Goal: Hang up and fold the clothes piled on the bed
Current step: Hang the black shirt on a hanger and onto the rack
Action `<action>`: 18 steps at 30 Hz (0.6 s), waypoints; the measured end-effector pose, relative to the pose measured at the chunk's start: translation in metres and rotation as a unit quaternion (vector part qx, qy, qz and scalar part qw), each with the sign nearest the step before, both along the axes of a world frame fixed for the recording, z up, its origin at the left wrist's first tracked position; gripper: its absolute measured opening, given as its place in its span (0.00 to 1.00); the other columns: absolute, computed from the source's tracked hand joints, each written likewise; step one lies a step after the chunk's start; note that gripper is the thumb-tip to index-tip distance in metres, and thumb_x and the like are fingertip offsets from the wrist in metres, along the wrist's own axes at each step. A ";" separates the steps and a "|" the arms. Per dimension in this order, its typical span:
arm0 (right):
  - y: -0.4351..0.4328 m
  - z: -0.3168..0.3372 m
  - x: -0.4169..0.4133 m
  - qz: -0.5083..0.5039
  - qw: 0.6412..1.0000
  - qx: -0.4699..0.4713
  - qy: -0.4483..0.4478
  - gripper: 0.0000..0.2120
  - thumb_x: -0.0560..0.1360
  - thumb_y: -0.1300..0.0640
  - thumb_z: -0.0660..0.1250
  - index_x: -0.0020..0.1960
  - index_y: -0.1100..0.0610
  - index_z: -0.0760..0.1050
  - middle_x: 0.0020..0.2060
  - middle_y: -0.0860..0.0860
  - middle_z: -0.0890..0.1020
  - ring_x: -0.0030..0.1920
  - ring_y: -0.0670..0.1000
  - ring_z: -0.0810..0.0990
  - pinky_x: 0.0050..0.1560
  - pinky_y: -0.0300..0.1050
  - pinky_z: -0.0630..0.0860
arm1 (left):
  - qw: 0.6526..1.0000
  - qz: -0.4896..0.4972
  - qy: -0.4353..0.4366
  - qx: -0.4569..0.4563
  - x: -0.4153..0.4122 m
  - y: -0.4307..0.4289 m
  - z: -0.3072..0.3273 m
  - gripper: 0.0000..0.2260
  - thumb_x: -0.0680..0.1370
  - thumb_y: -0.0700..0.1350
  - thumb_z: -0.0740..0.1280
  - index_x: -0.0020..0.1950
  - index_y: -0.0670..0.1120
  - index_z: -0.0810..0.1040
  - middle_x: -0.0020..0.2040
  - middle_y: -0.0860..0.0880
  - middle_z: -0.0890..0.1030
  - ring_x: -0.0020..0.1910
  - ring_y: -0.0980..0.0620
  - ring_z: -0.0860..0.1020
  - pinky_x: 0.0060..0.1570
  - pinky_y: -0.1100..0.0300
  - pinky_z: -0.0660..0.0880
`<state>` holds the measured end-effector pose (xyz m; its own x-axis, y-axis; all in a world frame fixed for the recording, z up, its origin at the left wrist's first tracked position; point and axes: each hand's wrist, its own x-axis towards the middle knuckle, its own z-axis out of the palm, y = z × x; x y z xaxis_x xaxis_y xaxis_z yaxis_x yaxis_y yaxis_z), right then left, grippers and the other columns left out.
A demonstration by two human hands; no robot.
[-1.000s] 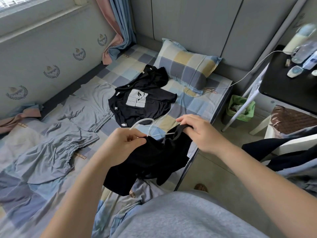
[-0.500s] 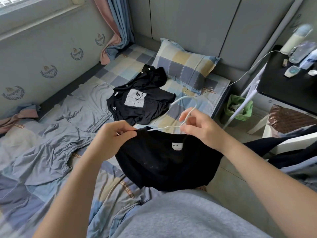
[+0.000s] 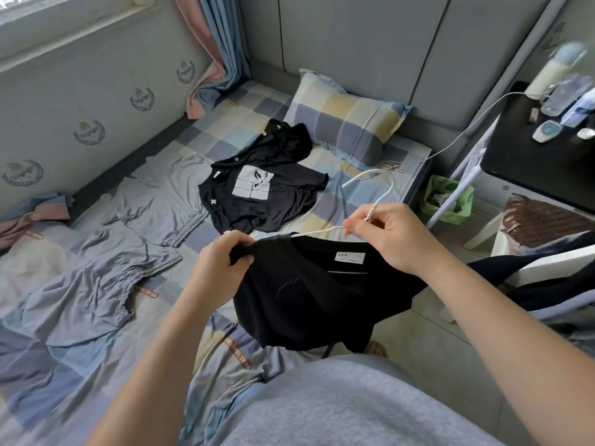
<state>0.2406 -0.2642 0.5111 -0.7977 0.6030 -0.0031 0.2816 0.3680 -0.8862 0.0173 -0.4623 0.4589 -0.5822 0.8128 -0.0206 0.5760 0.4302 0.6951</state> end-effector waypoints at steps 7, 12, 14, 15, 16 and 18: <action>0.006 -0.008 0.015 0.007 1.000 -0.006 -0.025 0.08 0.78 0.54 0.71 0.41 0.46 0.85 0.39 0.58 0.83 0.43 0.58 0.80 0.49 0.51 0.76 | 0.992 0.114 0.032 0.048 0.004 -0.005 -0.006 0.09 0.78 0.33 0.67 0.51 0.46 0.82 0.45 0.47 0.83 0.43 0.49 0.80 0.46 0.60 0.73; 0.006 -0.014 0.022 0.035 0.997 -0.004 -0.073 0.07 0.78 0.54 0.71 0.45 0.42 0.85 0.43 0.37 0.85 0.49 0.39 0.82 0.52 0.31 0.74 | 0.986 0.080 0.098 0.112 -0.002 -0.015 0.006 0.11 0.79 0.32 0.65 0.53 0.44 0.83 0.47 0.53 0.80 0.46 0.51 0.80 0.48 0.64 0.74; 0.006 -0.018 0.024 0.039 0.994 0.004 -0.099 0.05 0.78 0.53 0.71 0.46 0.46 0.86 0.42 0.37 0.85 0.49 0.40 0.82 0.55 0.38 0.76 | 0.981 0.061 0.106 0.149 -0.004 -0.018 0.009 0.12 0.80 0.31 0.64 0.53 0.45 0.82 0.48 0.53 0.80 0.47 0.54 0.79 0.48 0.62 0.74; 0.005 -0.018 0.025 0.040 0.993 0.010 -0.108 0.06 0.78 0.53 0.70 0.47 0.47 0.86 0.42 0.38 0.85 0.49 0.41 0.82 0.56 0.42 0.76 | 0.979 0.052 0.107 0.166 -0.004 -0.019 0.010 0.13 0.80 0.31 0.63 0.53 0.46 0.82 0.48 0.54 0.80 0.48 0.55 0.78 0.48 0.62 0.74; 0.003 -0.018 0.026 0.036 0.993 0.012 -0.108 0.07 0.79 0.53 0.70 0.47 0.48 0.86 0.42 0.40 0.86 0.48 0.42 0.82 0.56 0.44 0.77 | 0.977 0.044 0.107 0.177 -0.005 -0.019 0.010 0.13 0.80 0.30 0.63 0.53 0.45 0.82 0.48 0.55 0.79 0.49 0.57 0.77 0.50 0.59 0.74; -0.001 -0.016 0.026 0.017 0.997 -0.002 -0.070 0.09 0.80 0.53 0.68 0.45 0.46 0.86 0.37 0.45 0.85 0.41 0.48 0.82 0.49 0.46 0.78 | 0.977 0.035 0.111 0.181 -0.007 -0.019 0.008 0.13 0.81 0.30 0.62 0.52 0.45 0.82 0.48 0.56 0.79 0.51 0.60 0.75 0.54 0.52 0.73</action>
